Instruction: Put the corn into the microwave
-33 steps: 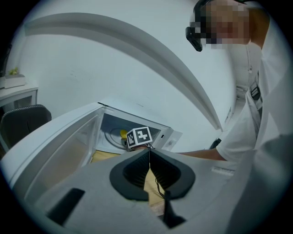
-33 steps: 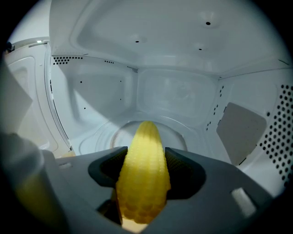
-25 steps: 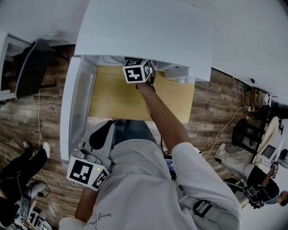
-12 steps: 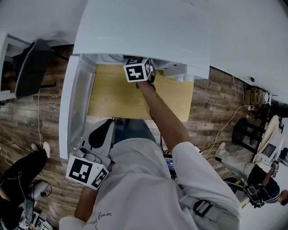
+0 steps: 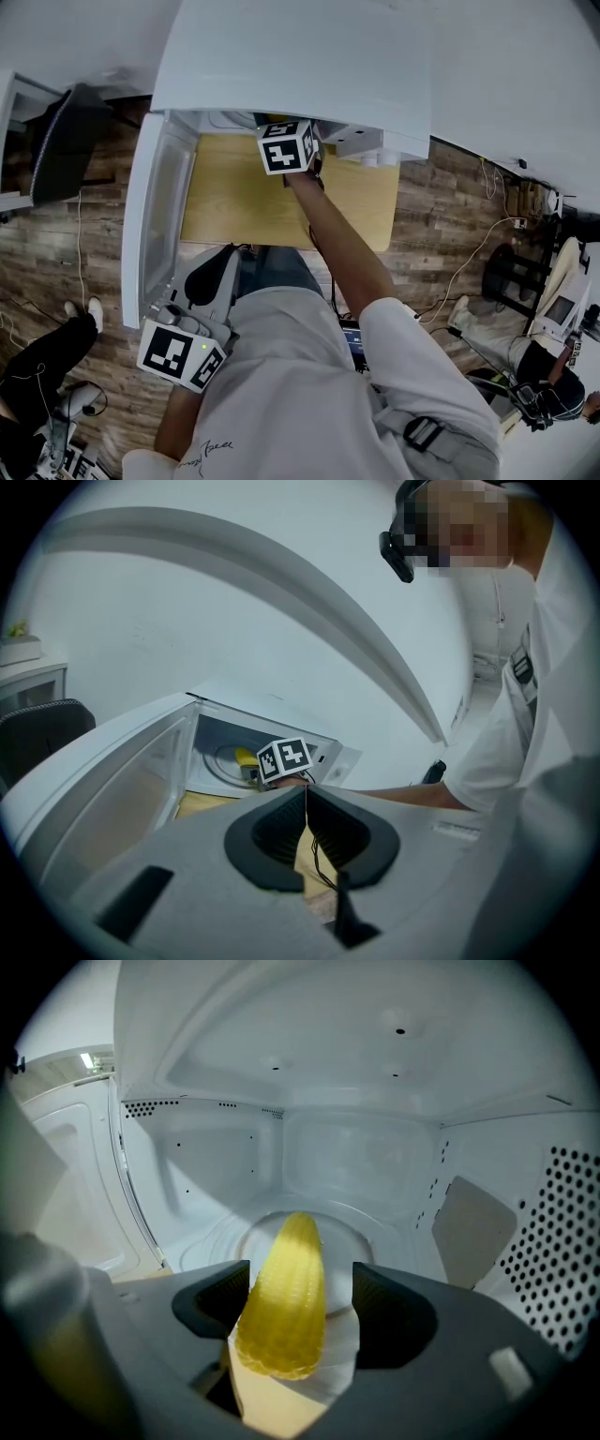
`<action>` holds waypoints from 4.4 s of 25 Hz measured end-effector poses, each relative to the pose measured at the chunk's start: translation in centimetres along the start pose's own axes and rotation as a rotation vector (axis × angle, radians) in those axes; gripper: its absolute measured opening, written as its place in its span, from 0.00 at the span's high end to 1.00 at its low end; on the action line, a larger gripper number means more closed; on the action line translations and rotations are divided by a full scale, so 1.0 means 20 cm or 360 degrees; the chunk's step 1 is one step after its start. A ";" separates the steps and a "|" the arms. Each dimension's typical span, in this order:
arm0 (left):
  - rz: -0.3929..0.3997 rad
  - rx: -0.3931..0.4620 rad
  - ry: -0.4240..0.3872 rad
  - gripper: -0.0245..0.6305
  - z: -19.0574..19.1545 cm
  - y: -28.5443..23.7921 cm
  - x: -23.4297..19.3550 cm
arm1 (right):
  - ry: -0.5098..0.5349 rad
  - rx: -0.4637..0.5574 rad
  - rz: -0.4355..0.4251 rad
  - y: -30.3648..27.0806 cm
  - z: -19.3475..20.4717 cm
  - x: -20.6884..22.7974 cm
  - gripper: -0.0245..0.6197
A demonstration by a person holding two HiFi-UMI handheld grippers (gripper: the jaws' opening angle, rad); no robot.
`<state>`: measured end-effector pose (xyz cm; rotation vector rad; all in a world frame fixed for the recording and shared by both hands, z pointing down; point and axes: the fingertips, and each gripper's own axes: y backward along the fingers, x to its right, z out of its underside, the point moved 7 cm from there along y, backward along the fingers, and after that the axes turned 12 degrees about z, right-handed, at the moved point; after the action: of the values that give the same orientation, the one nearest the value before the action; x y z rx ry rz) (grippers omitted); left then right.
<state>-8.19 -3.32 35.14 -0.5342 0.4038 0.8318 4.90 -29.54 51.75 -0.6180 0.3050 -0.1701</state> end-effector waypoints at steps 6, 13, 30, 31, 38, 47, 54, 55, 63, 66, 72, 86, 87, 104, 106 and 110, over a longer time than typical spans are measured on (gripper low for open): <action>0.0010 0.0014 -0.0022 0.97 0.00 0.02 0.02 | -0.0031 -0.0001 0.0004 0.06 0.01 0.01 0.42; 0.0032 0.0020 -0.0054 0.97 0.00 0.04 0.04 | -0.0070 0.0002 0.0012 0.12 0.03 0.03 0.43; 0.0077 0.0073 -0.0096 0.97 -0.04 0.06 0.03 | -0.0184 -0.0048 -0.0028 0.29 0.08 0.12 0.52; 0.0081 0.0074 -0.0100 0.97 -0.04 0.06 0.03 | -0.0198 -0.0049 -0.0036 0.30 0.08 0.12 0.54; 0.0106 0.0082 -0.0117 0.97 -0.02 0.08 0.06 | -0.0243 -0.0077 -0.0081 0.38 0.14 0.13 0.54; 0.0105 0.0096 -0.0146 0.98 -0.02 0.10 0.08 | -0.0302 -0.0037 -0.0081 0.52 0.16 0.16 0.64; 0.0081 0.0116 -0.0161 0.98 -0.03 0.13 0.06 | -0.0417 -0.0023 -0.0113 0.64 0.19 0.18 0.67; 0.0075 0.0120 -0.0162 0.98 -0.03 0.14 0.06 | -0.0426 -0.0022 -0.0117 0.66 0.20 0.18 0.68; 0.0043 0.0136 -0.0173 0.98 -0.04 0.18 0.00 | -0.0498 -0.0005 -0.0104 0.77 0.22 0.17 0.73; 0.0041 0.0135 -0.0180 0.98 -0.04 0.20 -0.02 | -0.0522 0.0005 -0.0104 0.82 0.23 0.17 0.74; 0.0043 0.0151 -0.0190 0.98 -0.06 0.21 -0.02 | -0.0555 0.0040 -0.0072 0.94 0.24 0.18 0.77; -0.0017 0.0157 -0.0212 0.98 0.01 0.26 -0.01 | -0.0644 0.0049 -0.0074 1.22 0.36 0.22 0.85; -0.0011 0.0154 -0.0207 0.98 0.01 0.25 -0.01 | -0.0648 0.0053 -0.0066 1.24 0.36 0.23 0.86; -0.0033 0.0105 -0.0188 0.98 0.03 0.26 -0.08 | -0.0666 0.0069 -0.0127 1.44 0.37 0.19 0.92; -0.0042 0.0109 -0.0189 0.98 0.02 0.27 -0.10 | -0.0672 0.0079 -0.0140 1.46 0.36 0.19 0.92; -0.0047 0.0103 -0.0190 0.98 0.02 0.29 -0.11 | -0.0673 0.0086 -0.0160 1.51 0.34 0.17 0.92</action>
<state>-14.03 -1.16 35.06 -0.4271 0.3115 0.8154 12.38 -2.41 38.40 -0.6001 -0.1387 -0.1396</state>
